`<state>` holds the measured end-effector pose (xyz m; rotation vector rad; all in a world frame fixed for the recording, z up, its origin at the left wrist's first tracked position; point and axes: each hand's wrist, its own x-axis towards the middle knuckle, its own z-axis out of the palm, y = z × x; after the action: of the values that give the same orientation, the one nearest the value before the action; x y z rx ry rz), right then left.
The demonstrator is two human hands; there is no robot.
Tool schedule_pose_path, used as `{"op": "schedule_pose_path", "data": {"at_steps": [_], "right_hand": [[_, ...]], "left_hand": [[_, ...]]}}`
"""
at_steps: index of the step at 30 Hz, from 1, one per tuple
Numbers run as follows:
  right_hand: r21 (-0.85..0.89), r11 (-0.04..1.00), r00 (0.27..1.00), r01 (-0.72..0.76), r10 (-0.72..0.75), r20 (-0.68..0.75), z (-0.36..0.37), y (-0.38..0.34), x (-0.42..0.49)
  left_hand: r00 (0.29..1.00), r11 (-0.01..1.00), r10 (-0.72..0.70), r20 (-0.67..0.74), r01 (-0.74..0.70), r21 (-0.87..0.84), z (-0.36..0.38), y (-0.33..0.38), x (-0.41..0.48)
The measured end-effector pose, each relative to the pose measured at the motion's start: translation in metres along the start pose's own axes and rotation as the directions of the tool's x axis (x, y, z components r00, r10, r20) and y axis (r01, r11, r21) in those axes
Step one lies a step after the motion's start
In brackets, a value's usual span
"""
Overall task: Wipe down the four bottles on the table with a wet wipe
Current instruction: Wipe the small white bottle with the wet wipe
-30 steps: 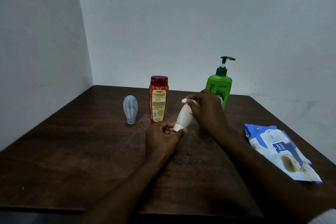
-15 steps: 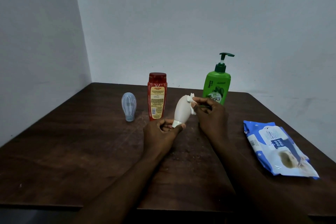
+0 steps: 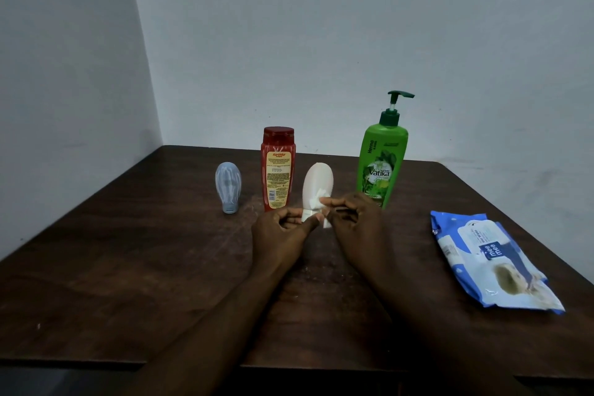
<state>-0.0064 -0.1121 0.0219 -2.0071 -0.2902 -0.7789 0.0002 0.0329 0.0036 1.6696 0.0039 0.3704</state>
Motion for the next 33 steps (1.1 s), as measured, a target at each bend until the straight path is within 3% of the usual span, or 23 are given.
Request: {"op": "schedule_pose_path", "data": {"at_steps": [4,15,22,28,33], "right_hand": [[-0.048,0.999,0.999,0.026,-0.024,0.047,-0.005,0.002,0.000],[0.242,0.965,0.992,-0.104,0.117,-0.041,-0.010,0.005,0.011],[0.264,0.954,0.984,-0.140,0.164,-0.070,-0.022,-0.007,0.046],[0.393,0.884,0.962,-0.254,0.272,0.009,-0.023,-0.017,0.066],[0.306,0.934,0.981,-0.186,0.193,0.008,-0.014,-0.017,0.053]], "left_hand": [[0.999,0.999,-0.020,0.045,0.022,-0.048,0.001,0.001,-0.001],[0.968,0.986,0.034,0.249,0.008,-0.165,0.004,0.006,-0.004],[0.933,0.999,0.021,0.359,-0.010,-0.030,0.003,0.004,-0.002],[0.911,1.000,-0.015,0.411,0.006,0.023,0.001,0.011,-0.004],[0.900,0.995,0.023,0.436,0.020,-0.096,0.000,0.012,-0.007]]}}
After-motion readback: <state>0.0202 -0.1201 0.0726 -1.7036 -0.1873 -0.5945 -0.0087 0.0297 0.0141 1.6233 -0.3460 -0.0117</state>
